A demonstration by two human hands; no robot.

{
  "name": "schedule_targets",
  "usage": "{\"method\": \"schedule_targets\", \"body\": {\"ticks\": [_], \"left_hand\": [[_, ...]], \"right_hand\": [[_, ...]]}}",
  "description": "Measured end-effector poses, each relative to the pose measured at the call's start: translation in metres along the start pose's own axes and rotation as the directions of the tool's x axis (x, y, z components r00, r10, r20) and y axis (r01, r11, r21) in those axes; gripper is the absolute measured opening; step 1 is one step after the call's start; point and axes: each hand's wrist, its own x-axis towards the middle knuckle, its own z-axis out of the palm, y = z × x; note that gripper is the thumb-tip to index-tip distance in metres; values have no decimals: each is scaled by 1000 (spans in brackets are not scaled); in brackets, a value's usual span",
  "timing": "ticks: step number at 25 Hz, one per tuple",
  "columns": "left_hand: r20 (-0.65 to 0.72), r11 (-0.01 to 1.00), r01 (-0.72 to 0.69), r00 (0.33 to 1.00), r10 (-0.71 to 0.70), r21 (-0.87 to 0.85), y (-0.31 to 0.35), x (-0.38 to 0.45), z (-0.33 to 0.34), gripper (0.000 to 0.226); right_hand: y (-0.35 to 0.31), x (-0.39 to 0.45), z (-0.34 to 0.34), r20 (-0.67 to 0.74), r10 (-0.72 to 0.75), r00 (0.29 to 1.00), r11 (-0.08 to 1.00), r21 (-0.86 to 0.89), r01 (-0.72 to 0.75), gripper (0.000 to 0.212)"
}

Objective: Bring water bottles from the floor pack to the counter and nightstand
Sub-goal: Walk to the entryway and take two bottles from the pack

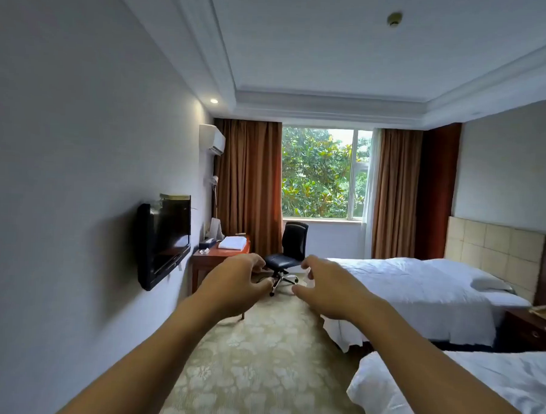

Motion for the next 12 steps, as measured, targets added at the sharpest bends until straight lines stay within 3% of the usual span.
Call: {"method": "schedule_targets", "body": {"ticks": [5,12], "left_hand": [[5,1000,4,1000,-3,-28,-46,124,64,51],[11,999,42,999,-41,-8,-122,318,180,47]], "right_hand": [[73,133,27,-2,38,999,999,22,-38,54],[200,341,96,7,-21,1000,998,67,20,51]]}}
